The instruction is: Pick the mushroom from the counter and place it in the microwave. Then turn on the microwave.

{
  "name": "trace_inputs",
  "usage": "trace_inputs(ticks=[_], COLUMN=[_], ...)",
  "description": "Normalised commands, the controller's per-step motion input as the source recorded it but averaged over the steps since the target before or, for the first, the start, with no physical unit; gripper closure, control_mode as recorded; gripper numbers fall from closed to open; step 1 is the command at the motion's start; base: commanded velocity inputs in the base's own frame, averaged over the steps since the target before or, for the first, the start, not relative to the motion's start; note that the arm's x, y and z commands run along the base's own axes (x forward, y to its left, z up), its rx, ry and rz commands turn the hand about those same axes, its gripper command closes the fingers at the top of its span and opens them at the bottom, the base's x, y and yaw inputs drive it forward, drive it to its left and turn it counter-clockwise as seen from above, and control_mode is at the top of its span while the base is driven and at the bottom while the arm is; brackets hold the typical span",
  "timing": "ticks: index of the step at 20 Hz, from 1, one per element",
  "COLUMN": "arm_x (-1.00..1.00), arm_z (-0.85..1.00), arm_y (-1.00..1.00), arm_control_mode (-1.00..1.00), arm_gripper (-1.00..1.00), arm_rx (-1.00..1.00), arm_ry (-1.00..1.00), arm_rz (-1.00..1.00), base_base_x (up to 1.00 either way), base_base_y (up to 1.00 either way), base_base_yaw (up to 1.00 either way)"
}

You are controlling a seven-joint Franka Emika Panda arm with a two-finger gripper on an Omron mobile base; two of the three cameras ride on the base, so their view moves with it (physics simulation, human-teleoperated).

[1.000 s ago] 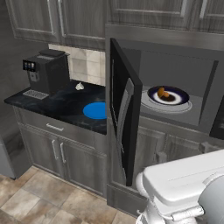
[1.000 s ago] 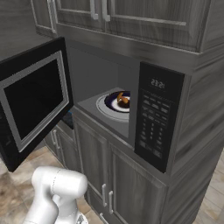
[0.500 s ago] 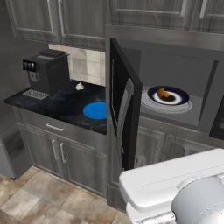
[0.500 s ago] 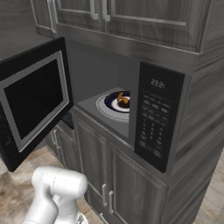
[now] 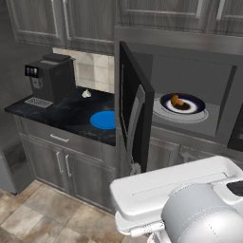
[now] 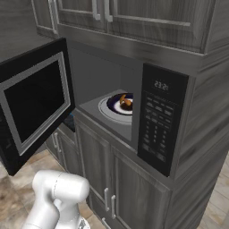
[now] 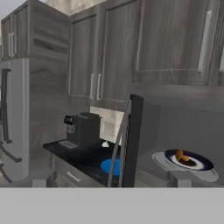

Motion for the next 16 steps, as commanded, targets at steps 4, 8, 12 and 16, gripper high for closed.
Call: trace_inputs(ticks=[4, 8, 12, 16], arm_x=[0.23, 0.25, 0.21, 0.22], arm_z=[-0.03, -0.05, -0.06, -0.13], arm_y=[0.08, 0.07, 0.06, 0.03], arm_control_mode=[-1.0, -1.0, -1.0, -1.0], arm_gripper=[-1.0, -1.0, -1.0, -1.0], arm_rx=[0.0, 0.0, 0.0, 0.0], arm_ry=[0.0, 0.0, 0.0, -0.01], arm_rz=[0.0, 0.0, 0.0, 0.0], base_base_x=[0.0, 0.0, 0.0, 0.0], base_base_y=[0.0, 0.0, 0.0, 0.0], base_base_yaw=[0.0, 0.0, 0.0, 0.0])
